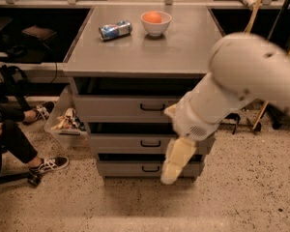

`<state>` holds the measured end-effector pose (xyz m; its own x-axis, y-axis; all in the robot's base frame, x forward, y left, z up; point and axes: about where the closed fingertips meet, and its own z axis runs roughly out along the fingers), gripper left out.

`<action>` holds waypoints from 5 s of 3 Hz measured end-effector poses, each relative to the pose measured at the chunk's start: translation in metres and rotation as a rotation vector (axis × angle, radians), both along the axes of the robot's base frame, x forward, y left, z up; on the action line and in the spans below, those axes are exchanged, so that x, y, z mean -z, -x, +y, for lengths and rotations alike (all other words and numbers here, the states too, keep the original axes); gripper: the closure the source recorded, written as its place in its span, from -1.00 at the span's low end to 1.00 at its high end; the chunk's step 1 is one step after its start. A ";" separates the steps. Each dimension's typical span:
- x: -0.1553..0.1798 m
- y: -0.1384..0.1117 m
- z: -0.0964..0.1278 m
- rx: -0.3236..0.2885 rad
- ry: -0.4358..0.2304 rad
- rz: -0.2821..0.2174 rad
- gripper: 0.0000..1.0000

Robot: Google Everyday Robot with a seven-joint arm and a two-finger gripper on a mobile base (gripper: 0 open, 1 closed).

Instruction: Open middle drawer

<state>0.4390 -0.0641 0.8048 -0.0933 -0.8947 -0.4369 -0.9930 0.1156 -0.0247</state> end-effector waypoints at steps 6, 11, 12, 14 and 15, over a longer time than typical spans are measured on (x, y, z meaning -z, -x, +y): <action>0.141 -0.128 -0.092 0.519 0.311 -0.168 -1.00; 0.135 -0.130 -0.160 0.208 0.555 -0.174 -1.00; 0.129 -0.133 -0.171 0.029 0.608 -0.259 -1.00; 0.127 -0.135 -0.183 -0.207 0.627 -0.401 -1.00; 0.143 -0.144 -0.205 -0.146 0.572 -0.368 -1.00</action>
Offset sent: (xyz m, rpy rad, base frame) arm -0.0030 0.0516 -0.0820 0.0157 0.0823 0.0271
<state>0.5825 -0.2690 0.6622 0.1089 -0.9859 0.1270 -0.9130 -0.1498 -0.3796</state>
